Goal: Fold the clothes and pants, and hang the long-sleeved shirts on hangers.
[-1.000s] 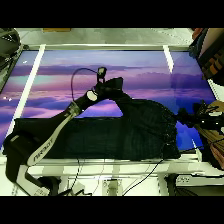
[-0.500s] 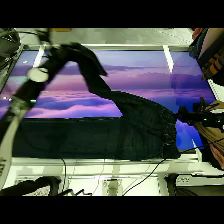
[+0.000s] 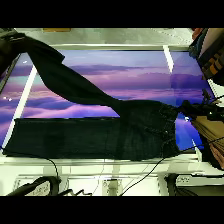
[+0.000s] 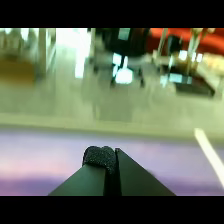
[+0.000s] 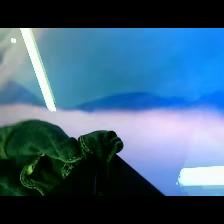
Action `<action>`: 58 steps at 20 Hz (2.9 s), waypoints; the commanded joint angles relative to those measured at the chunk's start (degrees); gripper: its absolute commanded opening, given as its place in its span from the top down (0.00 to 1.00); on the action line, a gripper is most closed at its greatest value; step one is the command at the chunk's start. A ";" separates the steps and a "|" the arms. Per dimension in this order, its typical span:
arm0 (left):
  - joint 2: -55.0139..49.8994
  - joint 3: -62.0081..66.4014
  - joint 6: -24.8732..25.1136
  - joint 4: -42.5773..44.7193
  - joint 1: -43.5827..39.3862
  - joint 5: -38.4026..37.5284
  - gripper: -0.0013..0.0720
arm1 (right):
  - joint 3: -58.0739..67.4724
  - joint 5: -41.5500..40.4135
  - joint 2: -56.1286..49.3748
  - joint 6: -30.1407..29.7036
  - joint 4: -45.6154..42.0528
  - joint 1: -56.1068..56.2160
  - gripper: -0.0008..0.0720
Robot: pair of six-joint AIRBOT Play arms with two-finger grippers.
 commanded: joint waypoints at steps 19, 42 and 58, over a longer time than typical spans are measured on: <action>-23.61 -0.04 -39.15 37.86 -6.01 6.80 0.66 | 0.52 -1.97 0.02 -0.07 -3.08 0.00 0.94; -29.92 -7.02 -25.14 10.82 9.29 -32.79 0.31 | 0.52 -3.21 0.02 -0.04 -3.08 0.00 0.94; -7.89 -5.16 -21.73 27.08 6.78 -30.21 0.95 | 0.55 -1.55 0.02 -0.07 -3.08 0.00 0.94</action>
